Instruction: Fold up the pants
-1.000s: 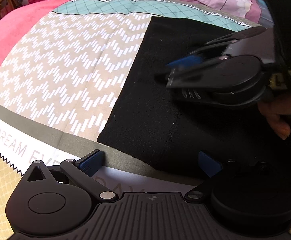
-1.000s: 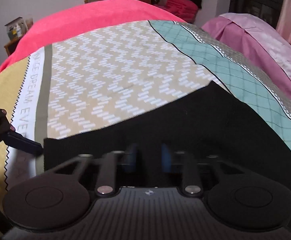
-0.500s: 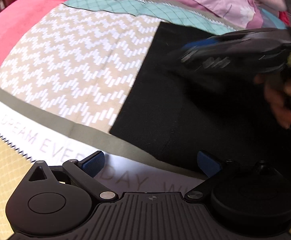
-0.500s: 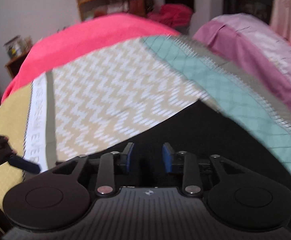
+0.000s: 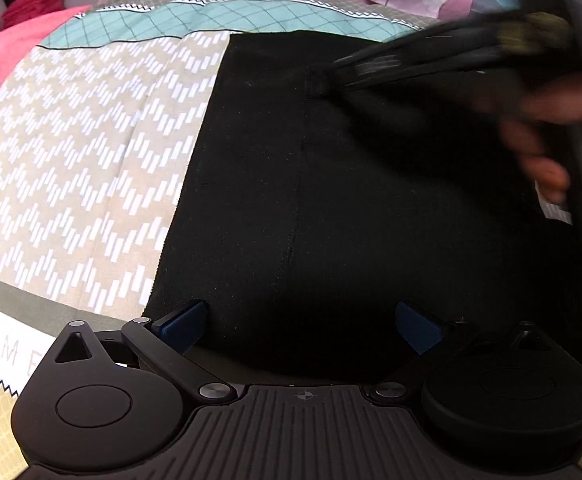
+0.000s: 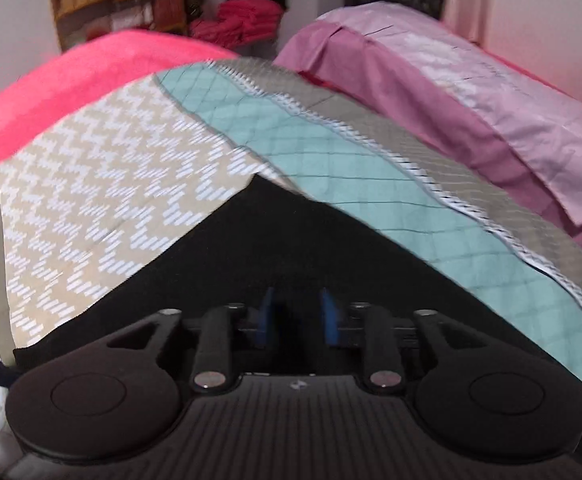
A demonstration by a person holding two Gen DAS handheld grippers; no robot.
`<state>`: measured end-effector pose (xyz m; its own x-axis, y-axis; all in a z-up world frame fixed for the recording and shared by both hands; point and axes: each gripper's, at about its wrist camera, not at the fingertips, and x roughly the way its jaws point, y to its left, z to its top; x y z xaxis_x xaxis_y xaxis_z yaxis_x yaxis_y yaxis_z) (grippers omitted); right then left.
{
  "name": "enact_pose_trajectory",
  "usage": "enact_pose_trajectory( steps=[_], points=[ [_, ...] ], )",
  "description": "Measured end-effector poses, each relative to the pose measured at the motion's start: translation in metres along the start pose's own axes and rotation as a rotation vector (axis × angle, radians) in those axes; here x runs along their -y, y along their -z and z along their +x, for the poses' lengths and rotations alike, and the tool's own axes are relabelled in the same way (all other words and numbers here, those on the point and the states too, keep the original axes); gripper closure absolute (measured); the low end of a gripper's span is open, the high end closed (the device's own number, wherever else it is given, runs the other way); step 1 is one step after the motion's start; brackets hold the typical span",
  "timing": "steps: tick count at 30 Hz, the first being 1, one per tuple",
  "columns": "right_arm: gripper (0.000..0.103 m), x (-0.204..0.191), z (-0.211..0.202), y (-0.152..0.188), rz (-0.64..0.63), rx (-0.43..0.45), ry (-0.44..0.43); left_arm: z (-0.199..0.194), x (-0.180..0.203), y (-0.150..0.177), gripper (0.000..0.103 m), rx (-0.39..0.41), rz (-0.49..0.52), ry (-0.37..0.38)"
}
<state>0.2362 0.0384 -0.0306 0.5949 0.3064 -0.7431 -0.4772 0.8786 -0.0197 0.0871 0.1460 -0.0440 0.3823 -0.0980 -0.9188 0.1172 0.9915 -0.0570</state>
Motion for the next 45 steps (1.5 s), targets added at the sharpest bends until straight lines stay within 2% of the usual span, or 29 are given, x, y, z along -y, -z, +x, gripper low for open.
enact_pose_trajectory(
  steps=[2,4,7,8,9,12,14,16,17,18,19,21,24,27,31,34,36,37,38,40,43,45],
  points=[
    [0.049,0.017,-0.003,0.01,0.054,-0.008,0.05,-0.002,-0.004,-0.001,0.0,-0.013,-0.02,0.014],
    [0.047,0.033,0.019,0.021,0.083,-0.123,0.093,-0.005,-0.004,-0.009,0.0,-0.034,-0.038,0.012],
    [0.042,0.054,0.001,0.02,0.197,-0.074,0.042,-0.021,-0.001,-0.022,0.0,0.0,-0.023,0.017],
    [0.033,0.062,-0.011,0.02,0.232,-0.037,0.045,-0.024,0.003,-0.028,0.0,0.016,-0.012,0.022],
    [0.028,0.069,-0.025,0.022,0.255,-0.003,0.061,-0.027,0.007,-0.035,0.0,0.027,0.003,0.025],
    [0.028,0.09,-0.06,0.038,0.284,0.039,0.175,-0.023,0.025,-0.062,0.0,0.063,0.054,0.024],
    [0.027,0.107,-0.068,0.058,0.314,-0.002,0.207,-0.013,0.042,-0.081,0.0,0.084,0.075,0.034],
    [0.027,0.127,-0.062,0.083,0.342,-0.11,0.229,0.005,0.058,-0.1,0.0,0.079,0.076,0.065],
    [0.032,0.136,-0.057,0.093,0.353,-0.151,0.26,0.015,0.066,-0.107,0.0,0.062,0.076,0.074],
    [0.036,0.142,-0.065,0.098,0.361,-0.108,0.244,0.025,0.075,-0.113,0.0,0.031,0.075,0.071],
    [0.035,0.147,-0.078,0.099,0.398,-0.072,0.238,0.036,0.08,-0.117,0.0,0.004,0.08,0.059],
    [0.027,0.153,-0.109,0.101,0.43,0.02,0.272,0.054,0.089,-0.121,0.0,-0.035,0.108,0.02],
    [0.026,0.163,-0.15,0.109,0.433,0.114,0.307,0.06,0.094,-0.126,0.0,-0.057,0.112,-0.009],
    [0.027,0.18,-0.178,0.128,0.437,0.136,0.453,0.047,0.1,-0.134,0.0,-0.013,0.083,-0.002],
    [0.035,0.215,-0.186,0.166,0.538,0.07,0.581,0.04,0.126,-0.156,0.0,0.065,0.079,-0.004],
    [0.035,0.229,-0.18,0.18,0.59,0.054,0.562,0.058,0.142,-0.168,0.0,0.068,0.069,0.023],
    [0.029,0.237,-0.17,0.189,0.608,0.035,0.504,0.079,0.148,-0.173,0.0,0.024,0.062,-0.011],
    [0.03,0.24,-0.165,0.196,0.612,0.002,0.5,0.091,0.149,-0.173,0.0,-0.013,0.054,-0.035],
    [0.032,0.238,-0.169,0.205,0.61,-0.017,0.519,0.094,0.149,-0.172,0.0,0.0,0.053,-0.041],
    [0.033,0.244,-0.18,0.216,0.605,0.017,0.541,0.094,0.149,-0.17,0.0,0.019,0.06,-0.043],
    [0.033,0.253,-0.207,0.227,0.671,0.074,0.546,0.093,0.148,-0.167,0.0,0.016,0.053,-0.051],
    [0.027,0.254,-0.218,0.225,0.654,0.123,0.533,0.098,0.149,-0.167,0.0,0.009,0.046,-0.062]
  ],
)
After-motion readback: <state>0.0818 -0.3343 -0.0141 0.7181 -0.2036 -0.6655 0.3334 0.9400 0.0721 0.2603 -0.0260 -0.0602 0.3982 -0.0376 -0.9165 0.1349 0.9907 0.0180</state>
